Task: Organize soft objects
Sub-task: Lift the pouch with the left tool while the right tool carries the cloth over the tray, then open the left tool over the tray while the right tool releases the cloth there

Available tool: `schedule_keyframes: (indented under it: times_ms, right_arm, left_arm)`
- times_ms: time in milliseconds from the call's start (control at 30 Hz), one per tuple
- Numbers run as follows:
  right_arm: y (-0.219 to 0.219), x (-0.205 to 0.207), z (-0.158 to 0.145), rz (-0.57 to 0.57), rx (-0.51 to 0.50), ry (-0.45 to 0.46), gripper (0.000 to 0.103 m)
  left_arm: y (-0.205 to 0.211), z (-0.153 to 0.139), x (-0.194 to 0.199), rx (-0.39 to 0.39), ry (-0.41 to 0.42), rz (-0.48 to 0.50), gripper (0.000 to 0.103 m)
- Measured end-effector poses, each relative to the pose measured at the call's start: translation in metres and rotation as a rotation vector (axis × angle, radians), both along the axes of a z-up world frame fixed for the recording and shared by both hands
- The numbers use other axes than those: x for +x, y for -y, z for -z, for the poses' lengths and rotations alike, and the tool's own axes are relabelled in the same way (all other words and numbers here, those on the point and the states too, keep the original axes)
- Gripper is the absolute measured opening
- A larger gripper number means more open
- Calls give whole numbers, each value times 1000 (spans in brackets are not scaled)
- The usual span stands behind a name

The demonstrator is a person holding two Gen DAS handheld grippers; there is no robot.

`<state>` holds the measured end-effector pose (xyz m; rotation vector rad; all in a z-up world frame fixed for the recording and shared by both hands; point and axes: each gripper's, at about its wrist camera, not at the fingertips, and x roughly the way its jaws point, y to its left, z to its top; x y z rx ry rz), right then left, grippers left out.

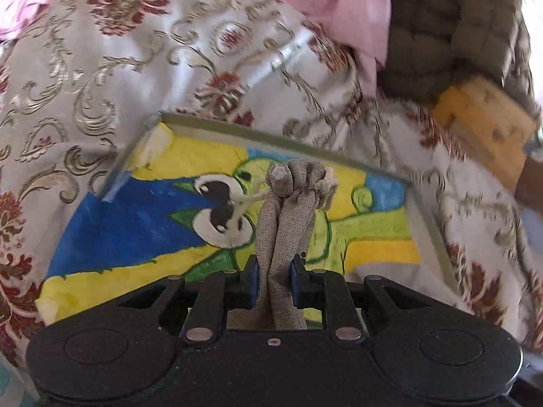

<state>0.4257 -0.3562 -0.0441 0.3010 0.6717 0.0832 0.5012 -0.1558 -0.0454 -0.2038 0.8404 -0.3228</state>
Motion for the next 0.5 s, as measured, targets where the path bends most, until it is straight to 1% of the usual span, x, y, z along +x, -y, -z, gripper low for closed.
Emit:
schedule_keyframes:
  times_ms: [33, 100, 167, 233, 267, 333, 400, 433, 500]
  right_arm:
    - [-1, -1, -1, -1, -9, -8, 36]
    - [-1, -2, -2, -4, -31, -20, 50]
    - [-2, -3, -5, -4, -57, -31, 61]
    - [-1, -4, -6, -11, -75, -40, 66]
    - [-1, -4, -6, -13, -81, -44, 71]
    - [1, -6, -7, -11, -87, -46, 76]
    - [3, -8, -9, -10, -83, -46, 82]
    - [4, -9, -10, -9, -81, -41, 83]
    - [5, -15, -15, -3, -85, -23, 88]
  left_arm:
    - [2, 2, 1, 5, -13, 10, 20]
    - [6, 6, 2, 6, -47, 23, 22]
    - [8, 9, 2, 8, -66, 23, 26]
    - [9, 10, 0, 16, -68, 21, 31]
    - [8, 10, -1, 19, -65, 16, 35]
    - [5, 8, -3, 11, -64, 7, 38]
    - [2, 5, -4, 3, -65, -4, 46]
    - [0, 3, -6, 0, -62, -12, 48]
    - [-3, -2, -11, -4, -48, -14, 55]
